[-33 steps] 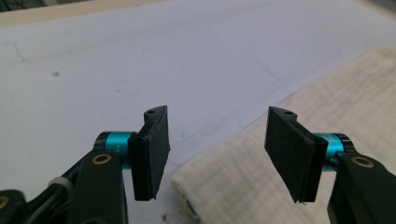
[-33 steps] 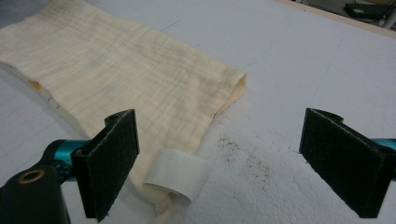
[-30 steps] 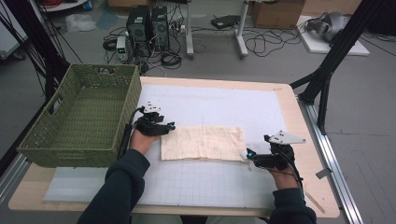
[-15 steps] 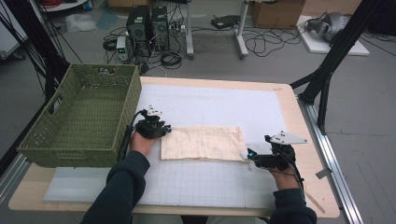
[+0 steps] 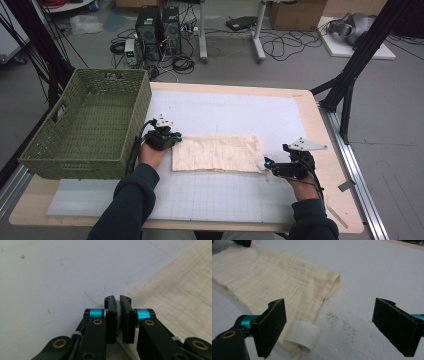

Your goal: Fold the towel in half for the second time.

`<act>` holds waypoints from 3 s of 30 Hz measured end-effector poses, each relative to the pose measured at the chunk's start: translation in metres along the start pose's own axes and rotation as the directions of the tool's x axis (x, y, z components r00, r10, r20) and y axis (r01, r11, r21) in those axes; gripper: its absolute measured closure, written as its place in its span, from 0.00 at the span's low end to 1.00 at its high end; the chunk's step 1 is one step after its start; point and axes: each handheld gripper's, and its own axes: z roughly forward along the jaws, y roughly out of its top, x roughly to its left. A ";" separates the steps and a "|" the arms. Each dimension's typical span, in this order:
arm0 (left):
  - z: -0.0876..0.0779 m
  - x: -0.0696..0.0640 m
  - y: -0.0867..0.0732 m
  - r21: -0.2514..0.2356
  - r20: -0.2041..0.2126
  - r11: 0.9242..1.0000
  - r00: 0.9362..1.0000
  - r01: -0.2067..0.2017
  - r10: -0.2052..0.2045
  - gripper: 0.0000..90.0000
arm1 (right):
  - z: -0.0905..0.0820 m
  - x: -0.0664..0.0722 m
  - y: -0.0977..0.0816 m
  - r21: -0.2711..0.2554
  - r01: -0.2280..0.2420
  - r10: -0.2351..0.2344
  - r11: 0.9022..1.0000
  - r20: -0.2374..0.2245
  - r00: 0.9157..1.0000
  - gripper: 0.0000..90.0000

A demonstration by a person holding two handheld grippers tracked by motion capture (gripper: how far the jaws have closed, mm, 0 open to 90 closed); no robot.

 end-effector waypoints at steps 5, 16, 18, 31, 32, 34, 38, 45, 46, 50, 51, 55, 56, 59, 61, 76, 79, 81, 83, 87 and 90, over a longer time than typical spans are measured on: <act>0.000 0.001 0.000 -0.001 0.005 1.000 1.000 0.018 -0.018 0.93 | 0.015 -0.004 0.011 0.023 -0.005 0.006 1.000 -0.028 1.000 0.13; -0.001 0.003 -0.001 -0.002 0.013 0.999 0.999 0.041 -0.041 0.93 | 0.057 -0.020 0.038 0.084 0.002 0.002 0.996 -0.055 0.998 0.31; -0.001 0.003 -0.001 -0.004 0.016 0.999 0.999 0.045 -0.045 0.93 | 0.062 -0.024 0.040 0.089 0.007 -0.002 0.996 -0.051 0.999 0.34; -0.001 0.003 -0.001 -0.004 0.017 0.999 0.998 0.053 -0.053 0.93 | 0.090 -0.038 0.043 0.133 -0.004 0.018 0.991 -0.103 0.995 0.51; -0.001 0.003 -0.001 -0.004 0.017 0.999 0.998 0.053 -0.053 0.93 | 0.093 -0.036 0.042 0.138 0.001 0.014 0.990 -0.105 0.994 0.52; -0.001 0.003 -0.001 -0.004 0.017 0.999 0.998 0.054 -0.054 0.93 | 0.098 -0.035 0.041 0.143 0.009 0.007 0.990 -0.111 0.994 0.55; -0.001 0.003 -0.001 -0.006 0.020 0.998 0.998 0.062 -0.062 0.93 | 0.109 -0.032 0.038 0.167 0.025 -0.003 0.986 -0.131 0.991 0.61; -0.002 0.004 -0.002 -0.007 0.024 0.997 0.997 0.078 -0.078 0.93 | 0.107 -0.028 0.040 0.179 0.098 -0.070 0.979 -0.156 0.985 0.96; -0.003 0.005 -0.002 -0.006 0.021 0.996 0.996 0.084 -0.084 0.93 | 0.107 -0.027 0.040 0.181 0.101 -0.073 0.978 -0.151 0.986 0.96; -0.008 0.006 -0.002 -0.036 0.020 0.996 0.996 0.084 -0.083 0.95 | 0.105 -0.026 0.041 0.179 0.126 -0.108 0.976 -0.105 0.989 0.97; -0.010 0.005 -0.001 -0.053 0.015 0.995 0.997 0.078 -0.078 0.95 | 0.104 -0.026 0.041 0.173 0.138 -0.123 0.975 -0.094 0.988 0.97; -0.017 0.003 0.005 -0.127 0.013 0.989 0.997 0.074 -0.072 0.95 | 0.100 -0.025 0.044 0.123 0.141 -0.136 0.982 -0.050 0.989 0.97; -0.017 0.003 0.004 -0.122 0.013 0.990 0.998 0.068 -0.067 0.95 | 0.099 -0.025 0.044 0.113 0.143 -0.138 0.983 -0.048 0.989 0.97; -0.017 0.003 0.004 -0.121 0.016 0.990 0.998 0.069 -0.068 0.95 | 0.096 -0.023 0.044 0.107 0.155 -0.151 0.982 -0.047 0.988 0.97; -0.019 0.002 0.005 -0.137 0.020 0.988 0.997 0.075 -0.073 0.95 | 0.095 -0.022 0.044 0.108 0.160 -0.156 0.981 -0.046 0.987 0.96; -0.043 -0.012 0.007 -0.179 0.067 0.982 0.996 0.061 -0.050 0.94 | 0.064 -0.010 0.051 0.066 0.206 -0.201 0.976 -0.071 0.977 0.96; -0.044 -0.013 -0.002 -0.174 0.076 0.983 0.996 0.057 -0.044 0.94 | 0.059 -0.005 0.048 0.033 0.228 -0.225 0.973 -0.074 0.972 0.96; -0.045 -0.014 -0.007 -0.175 0.085 0.983 0.995 0.058 -0.044 0.94 | 0.056 -0.002 0.043 0.032 0.226 -0.223 0.974 -0.085 0.971 0.96; -0.047 -0.017 -0.010 -0.186 0.094 0.981 0.995 0.061 -0.044 0.94 | 0.053 -0.002 0.037 0.023 0.220 -0.217 0.975 -0.092 0.972 0.96; -0.051 -0.021 -0.015 -0.190 0.114 0.980 0.993 0.052 -0.030 0.94 | 0.046 -0.001 0.029 0.007 0.206 -0.205 0.978 -0.100 0.974 0.96; -0.056 -0.023 -0.017 -0.196 0.128 0.980 0.992 0.040 -0.015 0.94 | 0.041 0.003 0.024 0.005 0.217 -0.215 0.976 -0.109 0.970 0.96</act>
